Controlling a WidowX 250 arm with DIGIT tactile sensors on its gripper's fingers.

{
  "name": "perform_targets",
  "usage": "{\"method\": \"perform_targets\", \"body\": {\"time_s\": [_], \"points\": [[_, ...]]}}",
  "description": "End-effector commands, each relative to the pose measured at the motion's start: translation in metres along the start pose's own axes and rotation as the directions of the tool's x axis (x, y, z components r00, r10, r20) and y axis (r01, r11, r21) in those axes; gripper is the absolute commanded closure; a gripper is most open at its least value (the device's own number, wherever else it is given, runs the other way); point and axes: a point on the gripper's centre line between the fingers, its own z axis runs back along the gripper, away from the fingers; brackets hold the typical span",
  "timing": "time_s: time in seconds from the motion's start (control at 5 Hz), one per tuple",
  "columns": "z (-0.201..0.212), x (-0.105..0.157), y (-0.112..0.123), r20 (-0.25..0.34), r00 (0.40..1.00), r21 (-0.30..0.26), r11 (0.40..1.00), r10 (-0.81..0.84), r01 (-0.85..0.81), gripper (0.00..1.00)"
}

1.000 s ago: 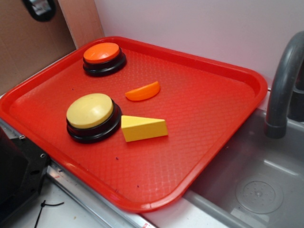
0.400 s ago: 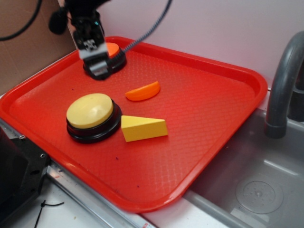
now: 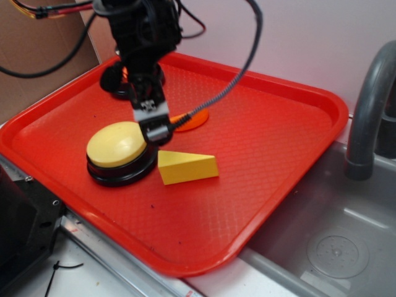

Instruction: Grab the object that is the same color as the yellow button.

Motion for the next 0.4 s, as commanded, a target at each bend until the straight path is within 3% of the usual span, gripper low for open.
{"method": "perform_targets", "body": {"time_s": [0.0, 0.2], "points": [[-0.032, 0.005, -0.018, -0.062, 0.998, -0.009, 1.000, -0.005, 0.004, 0.00], [-0.046, 0.007, -0.021, -0.101, 0.995, 0.000, 1.000, -0.018, 0.019, 0.00]]}}
